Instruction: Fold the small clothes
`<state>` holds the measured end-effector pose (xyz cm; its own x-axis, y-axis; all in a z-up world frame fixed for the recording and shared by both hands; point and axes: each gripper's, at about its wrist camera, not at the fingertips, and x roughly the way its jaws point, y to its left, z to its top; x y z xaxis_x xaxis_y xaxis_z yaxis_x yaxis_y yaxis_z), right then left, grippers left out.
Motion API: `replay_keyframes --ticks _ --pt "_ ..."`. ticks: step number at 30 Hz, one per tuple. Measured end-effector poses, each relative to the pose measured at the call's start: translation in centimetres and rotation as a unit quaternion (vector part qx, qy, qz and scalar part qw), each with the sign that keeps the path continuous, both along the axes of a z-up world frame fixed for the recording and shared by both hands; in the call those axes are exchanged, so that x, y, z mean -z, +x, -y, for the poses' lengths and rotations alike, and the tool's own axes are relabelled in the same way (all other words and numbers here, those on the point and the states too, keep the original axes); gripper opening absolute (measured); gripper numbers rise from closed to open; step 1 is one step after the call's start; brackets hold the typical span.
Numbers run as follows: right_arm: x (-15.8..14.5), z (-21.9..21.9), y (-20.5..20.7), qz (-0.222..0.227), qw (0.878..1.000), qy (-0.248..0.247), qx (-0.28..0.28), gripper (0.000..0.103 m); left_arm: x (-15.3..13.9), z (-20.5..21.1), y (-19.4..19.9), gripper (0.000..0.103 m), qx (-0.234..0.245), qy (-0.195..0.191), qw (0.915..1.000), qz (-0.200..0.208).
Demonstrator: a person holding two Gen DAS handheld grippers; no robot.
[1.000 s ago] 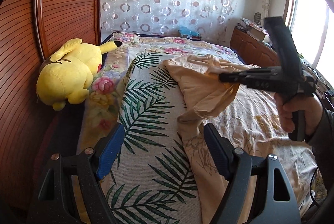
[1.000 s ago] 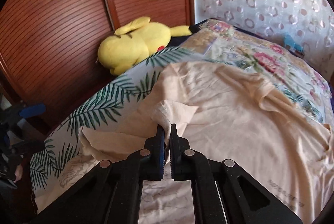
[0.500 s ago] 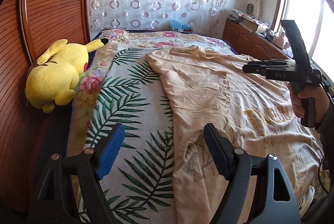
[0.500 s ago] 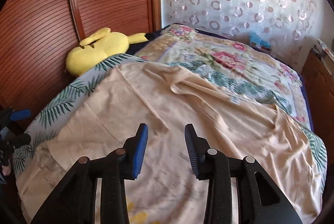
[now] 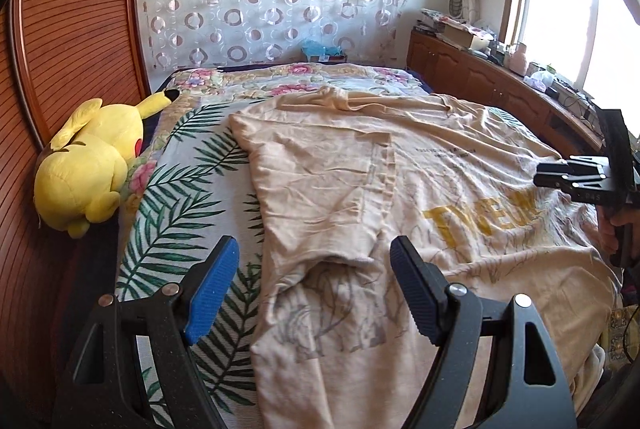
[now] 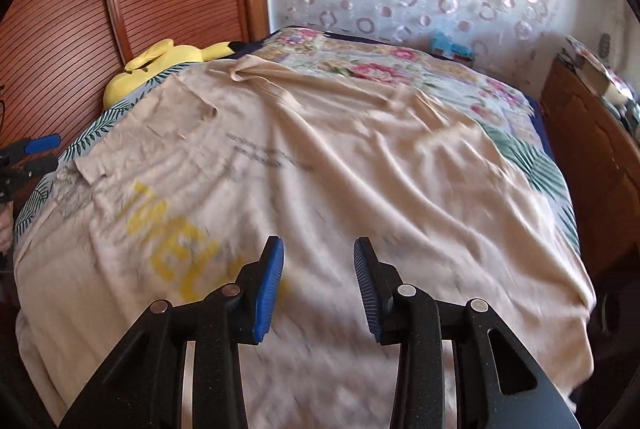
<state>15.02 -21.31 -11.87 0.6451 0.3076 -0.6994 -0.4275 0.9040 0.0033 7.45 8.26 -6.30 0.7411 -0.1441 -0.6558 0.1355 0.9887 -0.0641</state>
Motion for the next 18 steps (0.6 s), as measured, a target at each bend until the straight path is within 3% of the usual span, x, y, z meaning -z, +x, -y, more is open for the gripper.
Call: replay_keyframes --ticks 4,11,18 --pt "0.3 2.1 -2.8 -0.004 1.000 -0.009 0.024 0.038 0.0 1.0 0.0 0.078 0.015 -0.008 0.9999 -0.001" --pt "0.8 2.9 -5.6 -0.011 0.999 -0.004 0.045 0.038 0.9 2.7 0.1 0.032 0.036 -0.005 0.9992 -0.018" --pt "0.5 2.7 -6.6 -0.006 0.999 -0.012 0.051 0.038 2.3 3.2 0.4 0.027 0.034 -0.004 0.9982 -0.050"
